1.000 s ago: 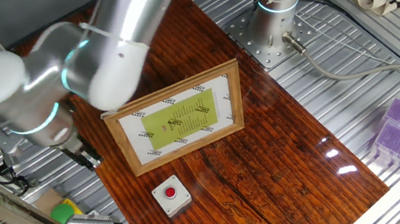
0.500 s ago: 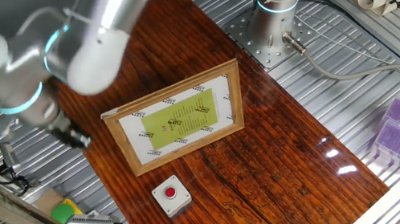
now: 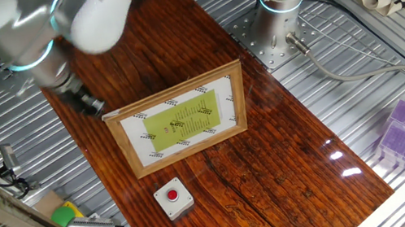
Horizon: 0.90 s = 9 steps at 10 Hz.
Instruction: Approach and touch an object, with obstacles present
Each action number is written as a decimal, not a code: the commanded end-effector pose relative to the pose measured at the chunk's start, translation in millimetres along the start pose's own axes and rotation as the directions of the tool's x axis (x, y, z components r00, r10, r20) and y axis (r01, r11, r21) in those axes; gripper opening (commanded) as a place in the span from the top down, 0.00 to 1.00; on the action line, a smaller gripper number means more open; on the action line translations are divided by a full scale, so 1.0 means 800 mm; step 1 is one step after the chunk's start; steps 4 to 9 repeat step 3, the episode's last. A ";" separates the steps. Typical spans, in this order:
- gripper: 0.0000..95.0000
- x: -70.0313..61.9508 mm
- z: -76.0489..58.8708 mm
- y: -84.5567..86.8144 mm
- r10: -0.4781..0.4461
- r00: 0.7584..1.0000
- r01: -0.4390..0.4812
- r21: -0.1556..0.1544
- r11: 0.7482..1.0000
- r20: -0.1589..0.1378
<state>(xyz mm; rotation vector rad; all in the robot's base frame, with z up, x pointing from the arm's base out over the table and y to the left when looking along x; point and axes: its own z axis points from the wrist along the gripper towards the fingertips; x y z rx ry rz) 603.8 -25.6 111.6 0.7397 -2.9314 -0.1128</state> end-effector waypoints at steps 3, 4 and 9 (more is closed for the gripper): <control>1.00 0.034 0.013 0.014 0.012 1.000 -0.012 0.011 1.000 0.016; 1.00 0.034 0.013 0.014 0.012 1.000 -0.012 0.011 1.000 0.016; 1.00 0.034 0.013 0.014 0.012 1.000 -0.012 0.011 1.000 0.016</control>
